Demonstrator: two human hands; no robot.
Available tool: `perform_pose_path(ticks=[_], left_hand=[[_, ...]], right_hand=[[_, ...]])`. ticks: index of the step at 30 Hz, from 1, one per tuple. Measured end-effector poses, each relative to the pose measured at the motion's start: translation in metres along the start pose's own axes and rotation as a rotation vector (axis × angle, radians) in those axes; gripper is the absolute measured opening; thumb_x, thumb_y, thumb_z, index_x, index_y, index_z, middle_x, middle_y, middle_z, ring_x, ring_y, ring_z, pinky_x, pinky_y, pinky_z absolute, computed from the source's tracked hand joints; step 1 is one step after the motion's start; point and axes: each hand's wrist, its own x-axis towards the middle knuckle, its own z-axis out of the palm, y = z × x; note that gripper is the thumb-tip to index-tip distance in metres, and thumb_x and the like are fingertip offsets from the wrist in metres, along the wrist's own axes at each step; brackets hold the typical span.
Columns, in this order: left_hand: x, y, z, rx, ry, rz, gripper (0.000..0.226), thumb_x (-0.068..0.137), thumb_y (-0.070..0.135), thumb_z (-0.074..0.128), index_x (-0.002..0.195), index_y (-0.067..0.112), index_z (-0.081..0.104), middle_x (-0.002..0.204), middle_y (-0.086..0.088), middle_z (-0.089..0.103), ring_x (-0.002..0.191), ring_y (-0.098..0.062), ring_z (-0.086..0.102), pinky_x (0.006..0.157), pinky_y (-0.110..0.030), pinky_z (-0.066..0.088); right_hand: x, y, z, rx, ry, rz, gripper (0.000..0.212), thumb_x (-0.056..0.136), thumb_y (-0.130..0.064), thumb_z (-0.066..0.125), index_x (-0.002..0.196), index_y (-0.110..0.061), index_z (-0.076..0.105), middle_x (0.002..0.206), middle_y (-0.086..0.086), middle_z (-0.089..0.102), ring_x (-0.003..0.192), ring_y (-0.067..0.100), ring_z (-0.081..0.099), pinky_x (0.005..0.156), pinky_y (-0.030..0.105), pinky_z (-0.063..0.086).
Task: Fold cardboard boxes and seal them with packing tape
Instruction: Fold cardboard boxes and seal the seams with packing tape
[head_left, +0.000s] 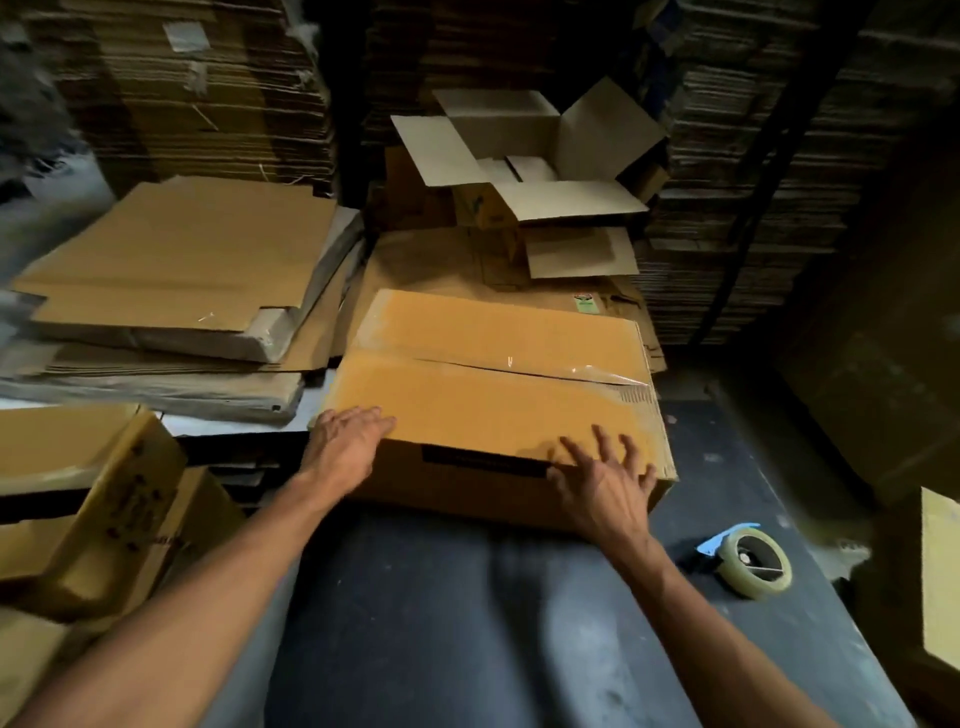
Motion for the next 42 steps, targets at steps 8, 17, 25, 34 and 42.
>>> perform_pose_path(ticks=[8,17,25,34,42], left_hand=[[-0.001,0.125,-0.001,-0.339,0.025,0.096,0.067,0.098,0.067,0.05,0.153,0.03,0.046,0.165,-0.002,0.036,0.154,-0.021,0.027,0.126,-0.05,0.014],[0.005,0.05,0.039,-0.401,0.136,0.088,0.09,0.073,0.101,0.018,0.138,0.051,0.059,0.163,0.019,0.036,0.157,-0.01,0.014,0.121,-0.062,-0.01],[-0.037,0.031,0.032,-0.57,0.239,-0.293,0.085,0.089,0.082,0.044,0.153,0.026,0.048,0.169,-0.017,0.022,0.156,-0.034,0.019,0.117,-0.053,0.031],[-0.066,0.109,0.04,-1.082,0.046,-0.426,0.104,0.087,0.059,0.072,0.163,0.041,0.004,0.171,-0.012,-0.014,0.15,-0.043,0.032,0.111,-0.047,0.048],[-0.038,0.062,0.042,-1.137,0.045,-0.339,0.099,0.09,0.035,0.079,0.163,0.041,0.013,0.173,0.005,0.006,0.157,-0.024,0.016,0.121,-0.047,0.028]], right_hand=[[0.039,0.098,-0.008,0.215,-0.037,0.265,0.045,0.106,-0.046,0.045,0.144,-0.021,0.046,0.111,0.014,0.069,0.088,0.032,0.07,0.077,0.053,0.061],[-0.097,-0.009,0.006,-0.166,-0.16,0.001,0.031,0.103,-0.038,0.038,0.113,-0.016,0.056,0.087,0.006,0.06,0.087,0.035,0.067,0.062,0.037,0.042],[-0.045,-0.027,-0.022,0.172,-0.025,0.001,0.032,0.099,-0.054,0.054,0.104,-0.03,0.075,0.094,-0.006,0.076,0.077,0.017,0.068,0.067,0.028,0.054],[0.068,0.085,-0.01,0.328,-0.161,0.35,0.081,0.092,-0.069,0.055,0.157,-0.027,0.03,0.141,0.016,0.06,0.13,0.035,0.057,0.108,0.058,0.047],[-0.048,0.071,0.023,0.325,0.028,0.368,0.085,0.089,-0.081,0.045,0.147,-0.019,0.046,0.134,0.017,0.062,0.119,0.04,0.061,0.092,0.046,0.052]])
